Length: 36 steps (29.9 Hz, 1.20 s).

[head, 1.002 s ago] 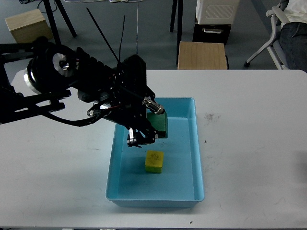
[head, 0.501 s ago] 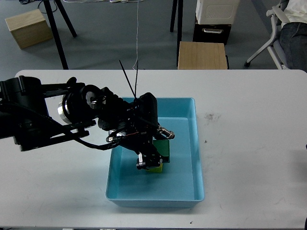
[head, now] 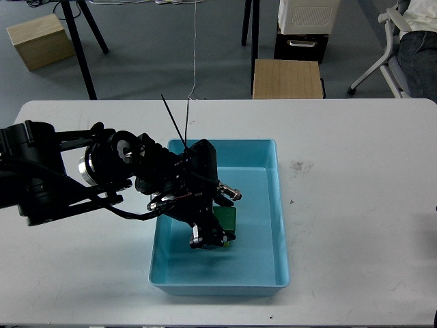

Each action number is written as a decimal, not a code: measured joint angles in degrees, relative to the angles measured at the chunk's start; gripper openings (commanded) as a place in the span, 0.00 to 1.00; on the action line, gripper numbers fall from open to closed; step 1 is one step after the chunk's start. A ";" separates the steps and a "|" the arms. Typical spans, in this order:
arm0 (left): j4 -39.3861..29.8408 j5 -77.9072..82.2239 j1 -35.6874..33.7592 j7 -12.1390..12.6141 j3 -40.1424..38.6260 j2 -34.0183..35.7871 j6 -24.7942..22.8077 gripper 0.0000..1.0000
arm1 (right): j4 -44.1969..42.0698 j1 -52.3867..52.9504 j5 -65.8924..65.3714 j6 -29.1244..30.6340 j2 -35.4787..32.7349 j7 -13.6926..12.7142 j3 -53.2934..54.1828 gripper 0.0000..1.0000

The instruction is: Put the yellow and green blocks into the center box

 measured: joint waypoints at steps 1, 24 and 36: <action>-0.08 0.00 -0.01 0.00 -0.64 0.63 0.00 0.79 | 0.00 -0.01 0.00 0.06 0.00 0.00 -0.04 0.99; -3.91 -47.32 27.47 0.00 -41.38 5.94 1.05 0.86 | 0.72 8.84 15.61 9.00 1.72 0.25 -4.83 0.99; -3.41 -72.15 55.76 0.01 -60.07 -7.45 14.01 0.87 | -0.21 12.79 34.10 10.49 2.59 0.12 -8.12 0.99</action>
